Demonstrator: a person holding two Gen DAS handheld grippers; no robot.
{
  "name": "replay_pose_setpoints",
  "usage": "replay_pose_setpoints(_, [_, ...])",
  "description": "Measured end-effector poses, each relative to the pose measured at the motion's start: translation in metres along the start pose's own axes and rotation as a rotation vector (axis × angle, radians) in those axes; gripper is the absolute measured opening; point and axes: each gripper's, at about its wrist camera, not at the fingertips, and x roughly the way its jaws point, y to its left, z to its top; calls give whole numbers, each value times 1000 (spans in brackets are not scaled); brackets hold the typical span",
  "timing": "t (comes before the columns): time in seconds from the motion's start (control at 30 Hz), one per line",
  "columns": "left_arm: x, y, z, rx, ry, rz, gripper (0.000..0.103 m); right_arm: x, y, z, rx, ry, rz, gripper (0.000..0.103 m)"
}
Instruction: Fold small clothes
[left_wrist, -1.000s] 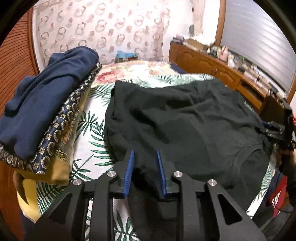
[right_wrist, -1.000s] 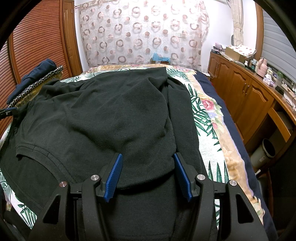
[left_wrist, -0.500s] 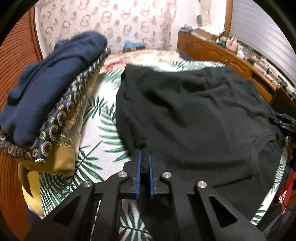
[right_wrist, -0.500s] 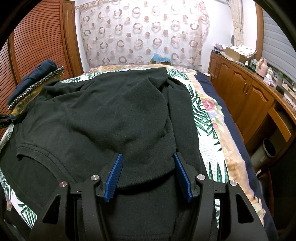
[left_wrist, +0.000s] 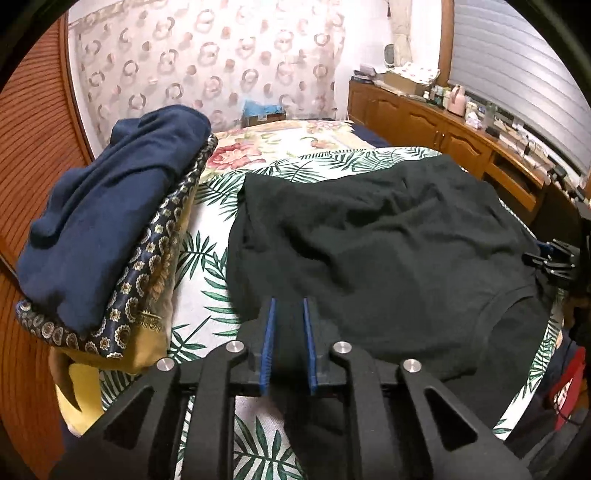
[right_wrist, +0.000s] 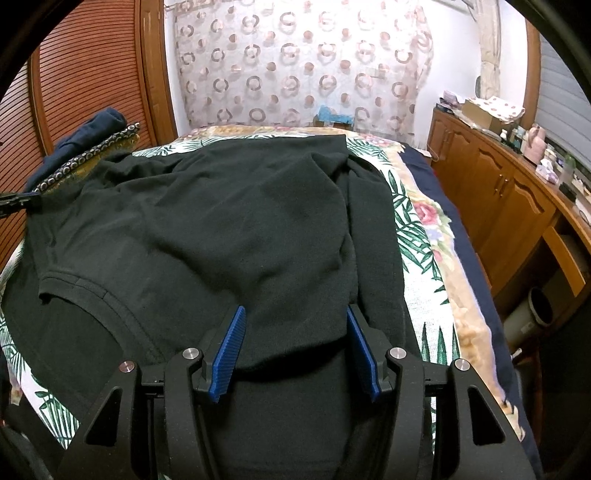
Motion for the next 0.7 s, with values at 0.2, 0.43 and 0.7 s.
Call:
replay_pose_setpoints(0.2, [10, -1, -8, 4, 34, -8, 18, 0, 0, -1, -1, -2, 2, 57])
replay_pose_setpoints(0.43, [0, 15, -29, -38, 32, 5, 47, 0, 0, -1, 0, -2, 4, 57])
replay_pose_setpoints(0.7, [13, 26, -59, -70, 75, 19, 48, 0, -1, 0, -1, -4, 3, 57])
